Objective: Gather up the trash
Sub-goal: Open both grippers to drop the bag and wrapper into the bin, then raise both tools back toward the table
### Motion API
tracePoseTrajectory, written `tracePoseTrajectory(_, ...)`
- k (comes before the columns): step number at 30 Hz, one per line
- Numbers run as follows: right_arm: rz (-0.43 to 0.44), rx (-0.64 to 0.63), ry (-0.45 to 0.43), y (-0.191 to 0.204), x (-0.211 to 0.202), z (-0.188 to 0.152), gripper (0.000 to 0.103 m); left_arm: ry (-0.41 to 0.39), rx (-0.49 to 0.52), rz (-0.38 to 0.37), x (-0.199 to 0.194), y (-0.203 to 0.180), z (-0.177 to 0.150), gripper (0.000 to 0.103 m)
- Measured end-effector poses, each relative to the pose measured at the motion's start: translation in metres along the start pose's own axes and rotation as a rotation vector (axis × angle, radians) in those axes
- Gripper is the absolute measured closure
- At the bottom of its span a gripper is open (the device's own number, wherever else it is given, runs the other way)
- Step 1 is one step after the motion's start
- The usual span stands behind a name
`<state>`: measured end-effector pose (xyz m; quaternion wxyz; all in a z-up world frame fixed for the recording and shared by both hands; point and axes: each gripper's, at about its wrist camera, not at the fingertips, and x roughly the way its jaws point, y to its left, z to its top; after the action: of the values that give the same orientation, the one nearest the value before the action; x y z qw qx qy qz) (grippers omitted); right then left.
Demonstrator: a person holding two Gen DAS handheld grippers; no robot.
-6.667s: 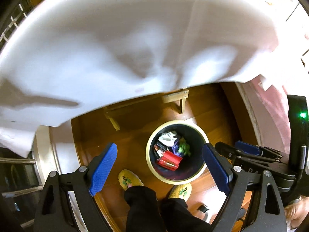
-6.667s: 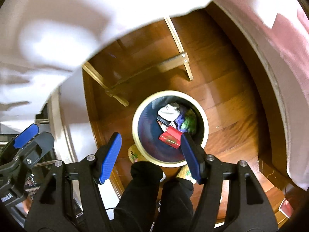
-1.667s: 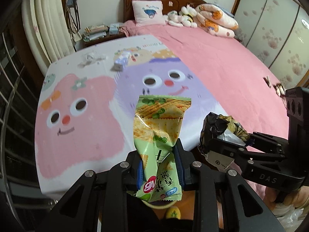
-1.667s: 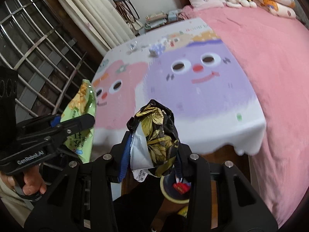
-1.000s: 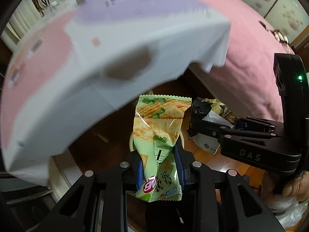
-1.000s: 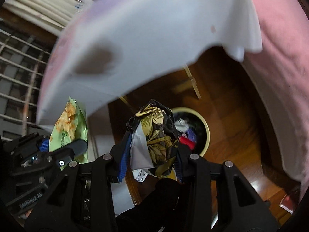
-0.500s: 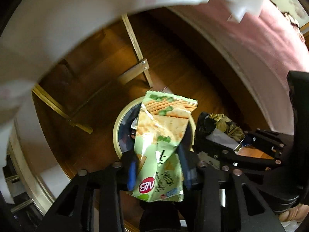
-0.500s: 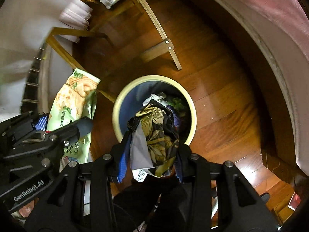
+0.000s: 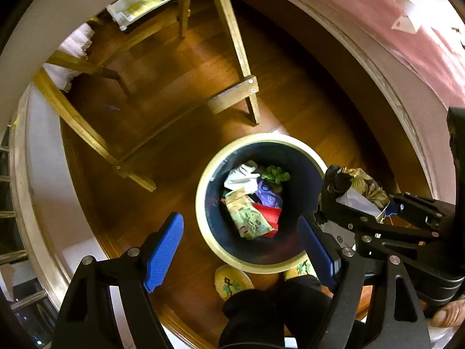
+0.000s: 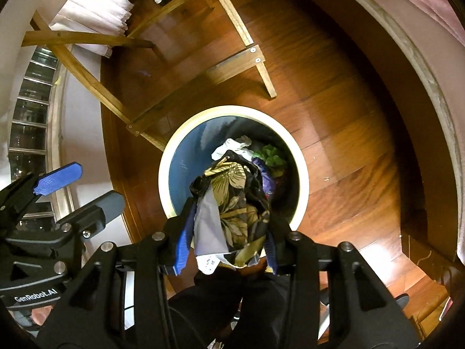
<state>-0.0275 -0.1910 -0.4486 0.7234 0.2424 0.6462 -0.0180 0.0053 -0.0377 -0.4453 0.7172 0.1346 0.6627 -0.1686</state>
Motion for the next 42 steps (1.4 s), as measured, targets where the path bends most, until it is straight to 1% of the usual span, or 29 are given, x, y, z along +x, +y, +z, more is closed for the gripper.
tracePoseTrajectory(3, 0.017, 0.008, 0.009, 0.004, 0.005, 0.004, 0.059, -0.016, -0.028, 0.006, -0.012, 0.010, -0.001, 0.019)
tracePoseTrajectory(6, 0.012, 0.003, 0.012, 0.009, 0.005, 0.008, 0.051, -0.033, -0.052, 0.010, -0.021, 0.018, -0.002, 0.018)
tracePoseTrajectory(7, 0.009, 0.001, 0.010, 0.011, 0.003, 0.009, 0.047, -0.040, -0.060, 0.010, -0.026, 0.021, -0.003, 0.018)
tracePoseTrajectory(9, 0.006, -0.002, -0.005, 0.016, -0.002, 0.011, 0.042, -0.054, -0.073, 0.011, -0.038, 0.025, -0.005, 0.018)
tracePoseTrajectory(16, -0.013, -0.019, -0.059, 0.035, -0.043, 0.016, 0.040, -0.094, -0.117, 0.025, -0.088, 0.038, -0.012, 0.016)
tracePoseTrajectory(18, -0.016, -0.030, -0.066, 0.040, -0.058, 0.016, 0.040, -0.103, -0.139, 0.031, -0.109, 0.042, -0.014, 0.016)
tracePoseTrajectory(20, -0.024, -0.045, -0.073, 0.046, -0.075, 0.016, 0.040, -0.112, -0.156, 0.033, -0.127, 0.045, -0.016, 0.016)
tracePoseTrajectory(26, -0.028, -0.077, -0.095, 0.067, -0.134, 0.013, 0.040, -0.153, -0.195, 0.043, -0.201, 0.048, -0.020, 0.016)
tracePoseTrajectory(32, -0.014, -0.115, -0.127, 0.088, -0.204, 0.015, 0.040, -0.211, -0.196, 0.062, -0.278, 0.043, -0.020, 0.016)
tracePoseTrajectory(37, -0.014, -0.166, -0.151, 0.104, -0.262, 0.018, 0.040, -0.261, -0.197, 0.096, -0.341, 0.040, -0.019, 0.016)
tracePoseTrajectory(42, 0.012, -0.215, -0.205, 0.118, -0.318, 0.021, 0.040, -0.320, -0.201, 0.127, -0.396, 0.041, -0.020, 0.016)
